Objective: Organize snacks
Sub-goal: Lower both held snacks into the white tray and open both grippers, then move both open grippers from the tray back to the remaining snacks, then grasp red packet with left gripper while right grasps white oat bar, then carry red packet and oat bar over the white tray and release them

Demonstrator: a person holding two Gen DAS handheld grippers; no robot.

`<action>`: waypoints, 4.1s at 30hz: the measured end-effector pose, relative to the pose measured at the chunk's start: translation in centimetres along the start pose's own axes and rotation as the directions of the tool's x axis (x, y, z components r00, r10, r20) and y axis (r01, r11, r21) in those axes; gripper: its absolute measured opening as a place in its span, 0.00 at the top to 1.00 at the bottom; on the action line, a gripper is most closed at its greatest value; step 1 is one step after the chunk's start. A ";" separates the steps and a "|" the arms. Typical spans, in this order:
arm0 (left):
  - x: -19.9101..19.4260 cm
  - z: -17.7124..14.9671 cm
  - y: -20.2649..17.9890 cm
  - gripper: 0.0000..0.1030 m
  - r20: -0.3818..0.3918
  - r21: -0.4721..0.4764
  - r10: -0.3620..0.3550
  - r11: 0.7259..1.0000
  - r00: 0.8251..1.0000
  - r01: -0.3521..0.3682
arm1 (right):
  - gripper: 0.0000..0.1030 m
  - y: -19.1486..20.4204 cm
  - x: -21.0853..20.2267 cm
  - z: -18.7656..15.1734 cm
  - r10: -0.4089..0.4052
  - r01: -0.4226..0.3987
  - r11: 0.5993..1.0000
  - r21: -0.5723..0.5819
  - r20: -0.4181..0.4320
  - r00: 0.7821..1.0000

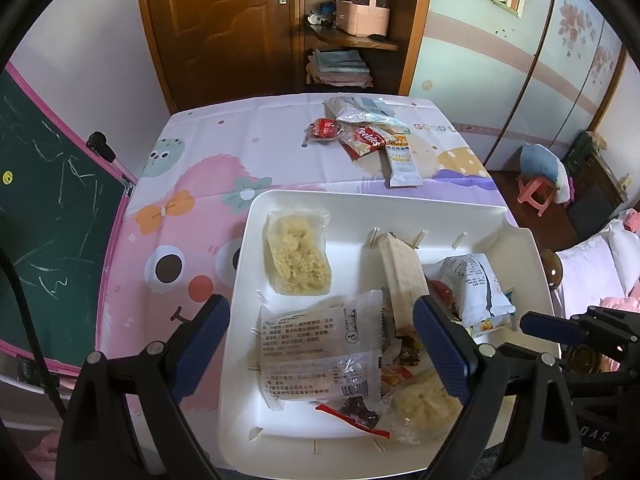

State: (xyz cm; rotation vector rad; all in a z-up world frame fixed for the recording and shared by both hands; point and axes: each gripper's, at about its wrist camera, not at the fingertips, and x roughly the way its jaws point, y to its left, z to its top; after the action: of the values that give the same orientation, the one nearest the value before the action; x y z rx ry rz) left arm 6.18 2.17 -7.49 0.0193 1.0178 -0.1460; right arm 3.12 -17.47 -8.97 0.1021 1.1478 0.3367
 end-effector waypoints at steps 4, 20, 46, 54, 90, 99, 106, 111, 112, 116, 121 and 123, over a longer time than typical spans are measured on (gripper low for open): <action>0.2 0.0 0.1 0.10 -0.005 -0.003 -0.002 1.000 1.000 0.002 | 0.58 -0.1 0.1 0.1 0.000 0.000 1.000 0.005 0.002 1.000; -2.4 4.3 0.8 0.10 0.098 0.046 0.048 0.998 0.994 -0.053 | 0.58 -1.6 -3.3 4.9 -0.096 0.098 0.995 -0.008 0.128 0.987; -6.4 27.3 1.1 0.10 0.198 0.060 0.039 0.997 0.979 -0.052 | 0.39 -5.2 -9.2 25.9 -0.124 0.123 0.992 0.016 0.232 0.965; 10.2 30.1 1.9 0.10 -0.068 -0.032 0.073 0.997 0.995 -0.075 | 0.39 -7.9 4.4 28.9 -0.164 0.164 0.985 0.047 -0.007 0.986; 32.1 24.4 3.7 0.38 -0.340 -0.451 -0.168 0.892 0.925 -0.003 | 0.59 -9.6 20.3 21.7 -0.137 0.152 0.988 0.029 -0.293 0.946; 33.1 24.6 3.7 0.25 -0.352 -0.445 -0.165 0.896 0.921 -0.010 | 0.59 -9.2 19.8 21.8 -0.155 0.167 0.986 0.014 -0.313 0.937; 32.8 24.0 1.4 0.43 -0.440 -0.265 0.003 0.955 0.898 -0.133 | 0.59 -9.8 20.0 22.5 -0.135 0.153 0.988 0.032 -0.316 0.939; 30.9 23.4 1.8 0.46 -0.403 -0.260 -0.024 0.962 0.915 -0.089 | 0.60 -10.3 19.7 22.4 -0.122 0.139 0.990 0.037 -0.303 0.945; 30.3 23.3 1.9 0.46 -0.389 -0.256 -0.022 0.963 0.921 -0.085 | 0.61 -10.4 19.5 22.3 -0.114 0.132 0.990 0.042 -0.297 0.948; 25.6 23.8 2.0 0.46 -0.302 -0.231 -0.010 0.971 0.953 -0.063 | 0.62 -10.8 17.3 22.1 -0.078 0.098 0.993 0.072 -0.250 0.965; 16.8 24.4 0.8 0.46 -0.161 -0.172 -0.039 0.985 0.986 0.011 | 0.62 -9.6 10.9 22.0 -0.026 0.037 0.996 0.085 -0.126 0.992; 12.4 24.0 0.2 0.46 -0.103 -0.132 -0.060 0.990 0.993 0.047 | 0.62 -9.0 8.0 21.5 -0.002 0.008 0.997 0.079 -0.070 0.998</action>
State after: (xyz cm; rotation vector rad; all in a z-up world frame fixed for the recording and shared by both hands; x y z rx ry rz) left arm 32.96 -1.06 -5.39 -0.1197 1.1333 -0.1288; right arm 27.46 -21.47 -9.36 0.1577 1.2304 0.2924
